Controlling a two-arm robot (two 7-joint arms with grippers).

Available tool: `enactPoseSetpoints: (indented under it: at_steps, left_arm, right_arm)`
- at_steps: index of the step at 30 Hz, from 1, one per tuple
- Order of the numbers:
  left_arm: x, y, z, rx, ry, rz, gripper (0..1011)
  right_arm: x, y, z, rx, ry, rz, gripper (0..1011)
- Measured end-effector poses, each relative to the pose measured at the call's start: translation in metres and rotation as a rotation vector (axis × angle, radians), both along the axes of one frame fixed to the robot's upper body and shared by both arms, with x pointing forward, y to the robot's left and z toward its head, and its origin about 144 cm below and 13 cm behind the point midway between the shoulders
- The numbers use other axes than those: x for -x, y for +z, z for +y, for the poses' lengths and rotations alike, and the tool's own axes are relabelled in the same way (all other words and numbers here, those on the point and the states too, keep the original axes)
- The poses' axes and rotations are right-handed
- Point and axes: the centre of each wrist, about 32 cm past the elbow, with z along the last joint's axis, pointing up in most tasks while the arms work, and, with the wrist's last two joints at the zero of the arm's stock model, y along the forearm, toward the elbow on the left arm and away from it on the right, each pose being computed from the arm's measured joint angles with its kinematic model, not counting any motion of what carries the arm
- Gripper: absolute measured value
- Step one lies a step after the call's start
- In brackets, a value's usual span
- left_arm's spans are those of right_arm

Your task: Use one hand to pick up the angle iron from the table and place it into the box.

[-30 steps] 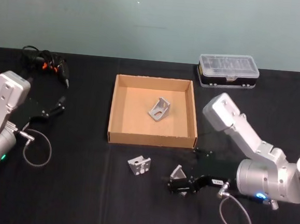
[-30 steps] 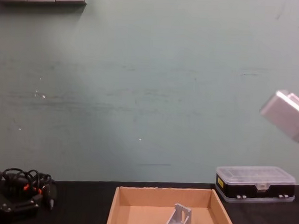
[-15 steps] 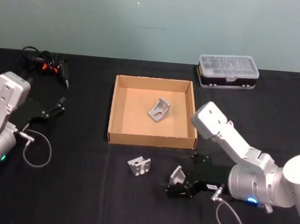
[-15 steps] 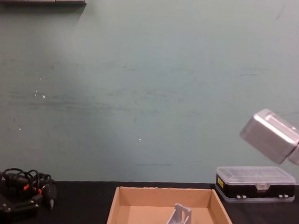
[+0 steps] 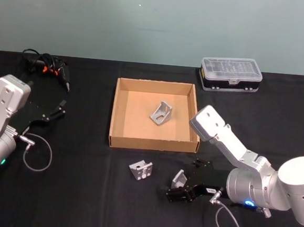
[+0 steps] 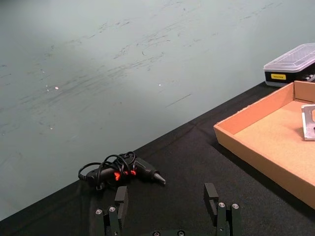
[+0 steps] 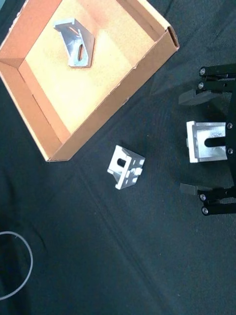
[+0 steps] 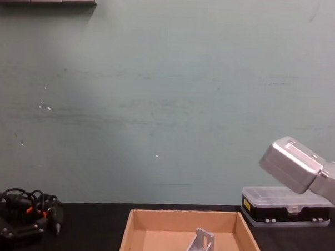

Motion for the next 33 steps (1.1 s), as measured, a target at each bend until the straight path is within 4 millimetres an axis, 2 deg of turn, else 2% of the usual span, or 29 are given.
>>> enactPoseSetpoints:
  at_steps: [10, 14, 17, 29, 33]
  left_arm:
    - [0.0000, 0.0000, 0.0000, 0.000, 0.000, 0.000, 1011]
    - [0.0000, 0.0000, 0.0000, 0.000, 0.000, 0.000, 1011]
    - [0.0000, 0.0000, 0.0000, 0.000, 0.000, 0.000, 1011]
    - [0.0000, 0.0000, 0.0000, 0.000, 0.000, 0.000, 1011]
    - [0.0000, 0.0000, 0.0000, 0.000, 0.000, 0.000, 1011]
  right_arm:
    - [-0.0002, -0.0002, 0.0000, 0.003, -0.003, 0.001, 994]
    - [-0.0002, -0.0003, -0.0001, 0.003, -0.003, 0.001, 883]
    - [-0.0001, -0.0004, -0.0002, 0.003, -0.002, 0.001, 837]
    - [0.0000, -0.0003, -0.0004, 0.001, -0.001, 0.000, 453]
    - [0.0000, -0.0001, -0.0004, 0.001, -0.001, 0.000, 453]
